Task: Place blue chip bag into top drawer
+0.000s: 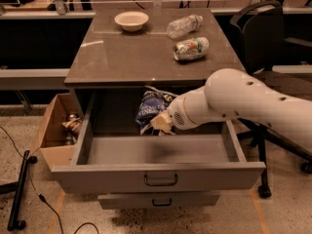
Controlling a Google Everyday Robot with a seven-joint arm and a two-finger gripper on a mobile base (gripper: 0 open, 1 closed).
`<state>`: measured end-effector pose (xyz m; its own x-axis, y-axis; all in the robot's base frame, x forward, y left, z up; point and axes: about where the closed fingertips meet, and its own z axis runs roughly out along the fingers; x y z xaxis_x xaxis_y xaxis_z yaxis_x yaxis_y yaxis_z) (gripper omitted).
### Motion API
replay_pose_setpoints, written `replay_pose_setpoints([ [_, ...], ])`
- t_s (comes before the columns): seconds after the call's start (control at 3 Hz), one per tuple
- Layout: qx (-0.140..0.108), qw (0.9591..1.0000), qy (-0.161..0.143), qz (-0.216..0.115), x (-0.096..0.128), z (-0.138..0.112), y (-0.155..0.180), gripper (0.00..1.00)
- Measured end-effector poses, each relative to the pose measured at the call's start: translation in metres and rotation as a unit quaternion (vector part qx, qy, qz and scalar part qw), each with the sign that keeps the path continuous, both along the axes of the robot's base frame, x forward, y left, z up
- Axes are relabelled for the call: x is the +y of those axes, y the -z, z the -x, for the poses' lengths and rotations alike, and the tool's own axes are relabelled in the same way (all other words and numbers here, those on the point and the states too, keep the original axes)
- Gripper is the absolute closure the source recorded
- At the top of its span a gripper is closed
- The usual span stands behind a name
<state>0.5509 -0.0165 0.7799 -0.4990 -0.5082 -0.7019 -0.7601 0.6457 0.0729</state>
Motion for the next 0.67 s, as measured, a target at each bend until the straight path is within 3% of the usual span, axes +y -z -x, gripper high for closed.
replay_pose_setpoints([
  [0.33,0.000,0.9993,0.032,0.019,-0.003,-0.036,0.036,0.40],
  [0.67,0.011,0.9991,0.041,0.002,-0.001,-0.067,0.058,0.16],
])
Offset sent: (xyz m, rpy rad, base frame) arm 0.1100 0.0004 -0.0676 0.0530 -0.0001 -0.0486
